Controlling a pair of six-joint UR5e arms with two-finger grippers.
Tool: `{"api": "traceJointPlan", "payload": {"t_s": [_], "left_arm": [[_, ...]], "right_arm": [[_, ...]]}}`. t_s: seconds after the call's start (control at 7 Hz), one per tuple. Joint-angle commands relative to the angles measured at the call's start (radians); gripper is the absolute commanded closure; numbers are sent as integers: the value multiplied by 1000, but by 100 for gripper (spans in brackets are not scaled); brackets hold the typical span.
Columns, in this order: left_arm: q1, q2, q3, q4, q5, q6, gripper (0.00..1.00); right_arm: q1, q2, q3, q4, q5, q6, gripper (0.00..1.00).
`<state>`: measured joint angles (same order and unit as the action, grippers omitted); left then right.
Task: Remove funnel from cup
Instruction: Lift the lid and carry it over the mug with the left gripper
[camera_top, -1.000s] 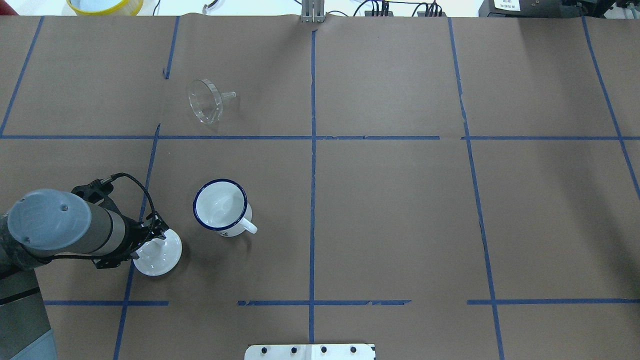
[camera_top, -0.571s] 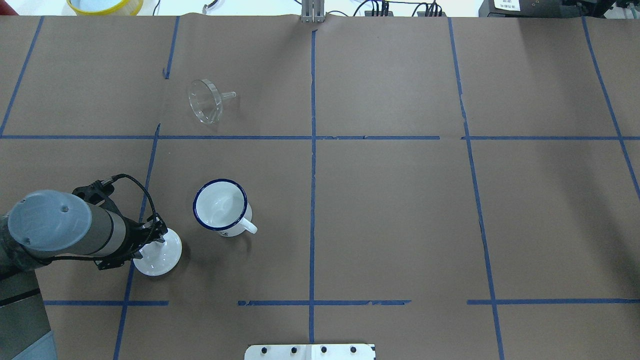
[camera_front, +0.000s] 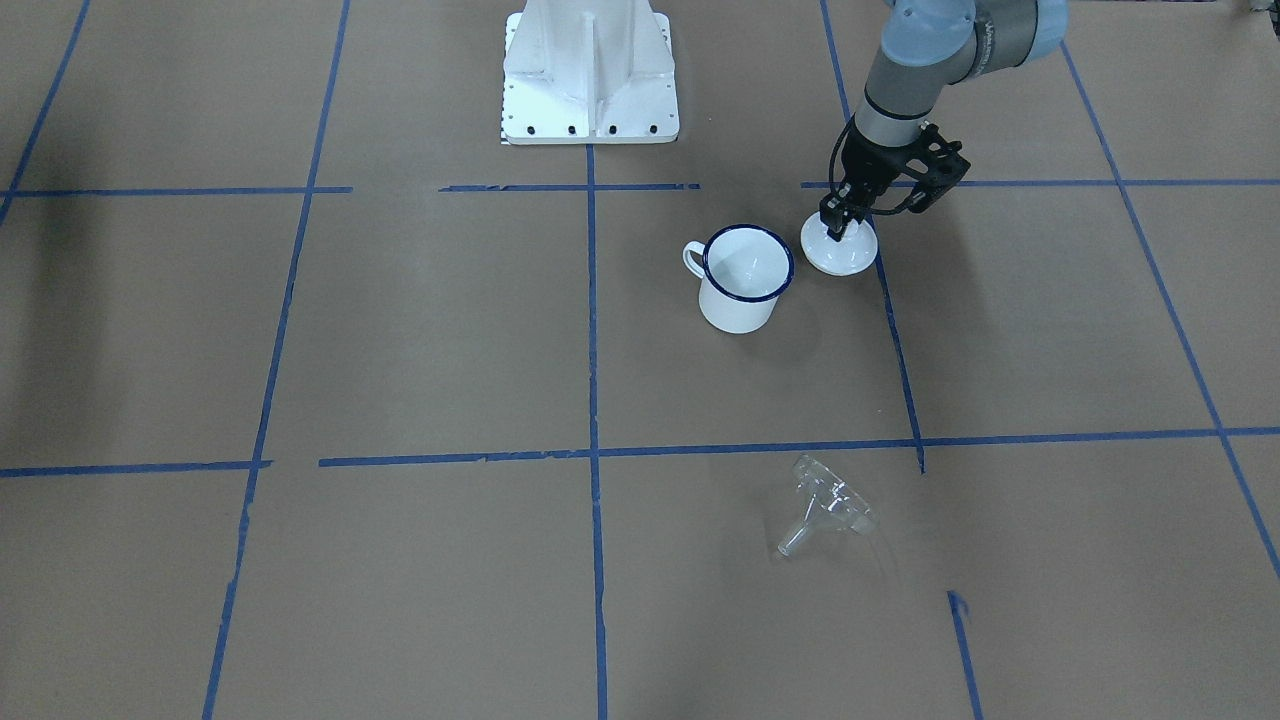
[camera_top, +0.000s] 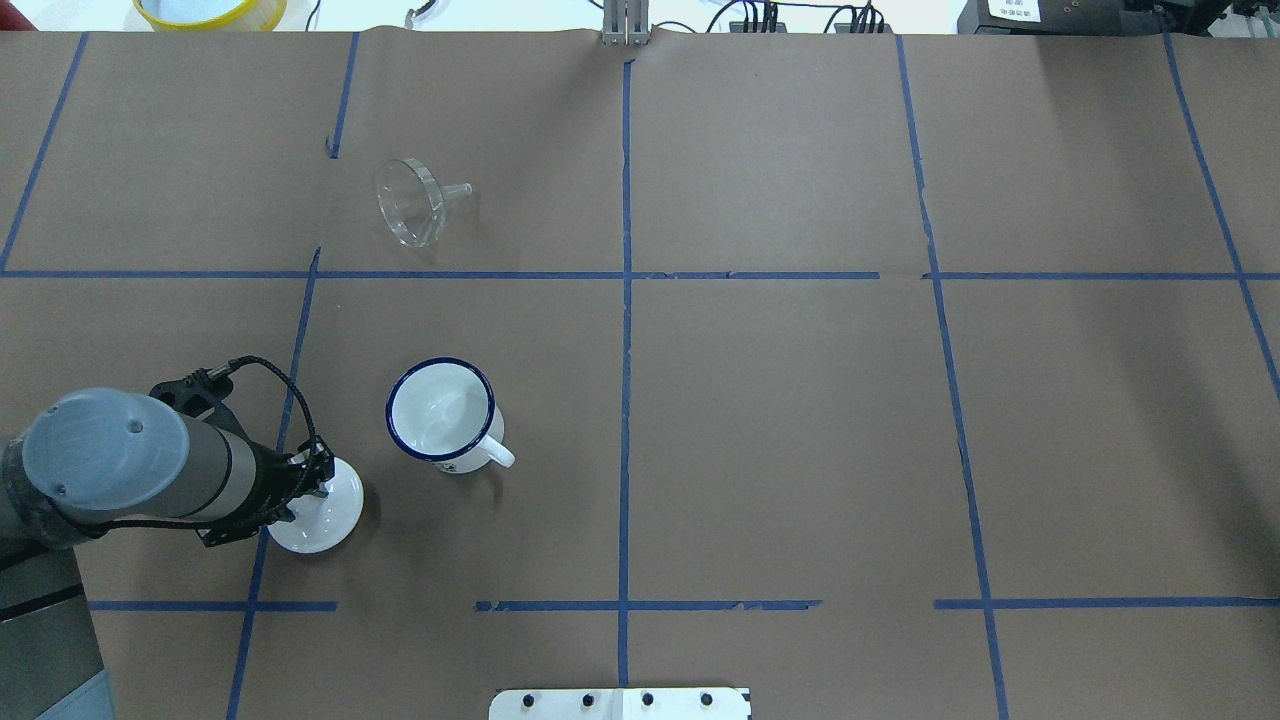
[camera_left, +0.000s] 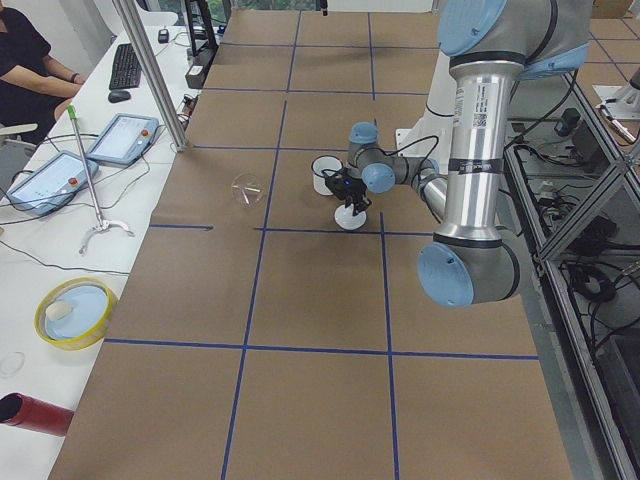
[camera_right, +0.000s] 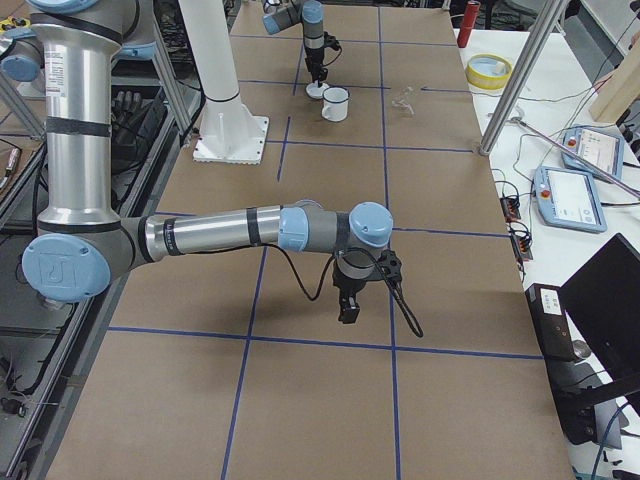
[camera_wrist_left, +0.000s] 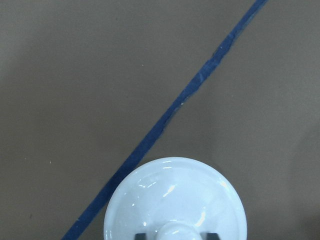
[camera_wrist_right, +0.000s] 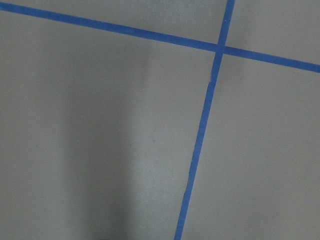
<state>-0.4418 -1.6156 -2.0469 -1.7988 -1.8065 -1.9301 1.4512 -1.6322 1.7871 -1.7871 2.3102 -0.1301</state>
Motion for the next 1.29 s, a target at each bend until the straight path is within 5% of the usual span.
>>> {"api": "traceJointPlan", "payload": {"t_s": [0.0,0.29,0.43,0.57,1.14], "left_arm": [[-21,3,-82,40,1,2,100],[-148,-83,-311,401,1,45,100],[-176,-240,-309,605,-7,106,100],[-170,-357,-239,669,-57,132,100],[-157,-500,-14,538,-122,134,100]], "right_arm": [[0,0,0,0,0,1,0],[0,0,0,0,0,0,0],[0,0,0,0,0,1,0],[0,0,0,0,0,0,0],[0,0,0,0,0,1,0]]}}
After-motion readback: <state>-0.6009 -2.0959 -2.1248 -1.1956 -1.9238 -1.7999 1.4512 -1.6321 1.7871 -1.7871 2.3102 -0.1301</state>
